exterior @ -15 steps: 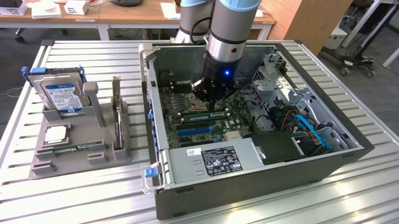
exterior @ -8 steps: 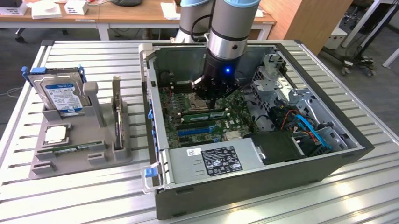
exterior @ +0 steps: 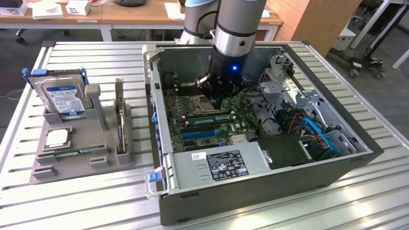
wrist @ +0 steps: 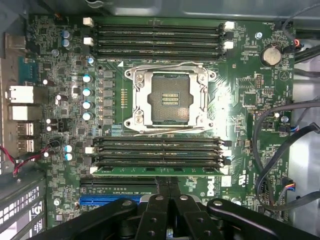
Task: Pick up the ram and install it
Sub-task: 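Press down the ram until it locks into place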
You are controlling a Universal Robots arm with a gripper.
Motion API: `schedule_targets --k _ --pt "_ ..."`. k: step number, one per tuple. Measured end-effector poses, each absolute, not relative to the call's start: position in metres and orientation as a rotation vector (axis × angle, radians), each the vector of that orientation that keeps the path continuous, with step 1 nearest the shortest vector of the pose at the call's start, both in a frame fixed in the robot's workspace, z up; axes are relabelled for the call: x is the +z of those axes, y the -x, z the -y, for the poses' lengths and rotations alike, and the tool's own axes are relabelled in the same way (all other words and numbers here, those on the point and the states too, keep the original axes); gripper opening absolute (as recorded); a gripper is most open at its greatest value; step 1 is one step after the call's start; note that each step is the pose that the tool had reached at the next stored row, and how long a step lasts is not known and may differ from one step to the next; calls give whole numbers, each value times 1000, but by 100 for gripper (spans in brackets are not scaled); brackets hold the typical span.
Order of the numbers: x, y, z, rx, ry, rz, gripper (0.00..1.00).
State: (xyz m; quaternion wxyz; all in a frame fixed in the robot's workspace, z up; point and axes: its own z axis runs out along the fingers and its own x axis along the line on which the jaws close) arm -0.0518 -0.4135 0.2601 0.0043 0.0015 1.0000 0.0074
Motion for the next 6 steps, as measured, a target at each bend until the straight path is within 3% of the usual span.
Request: schedule_targets --k 6 --pt "260 52 413 23 -5 -3133 9"
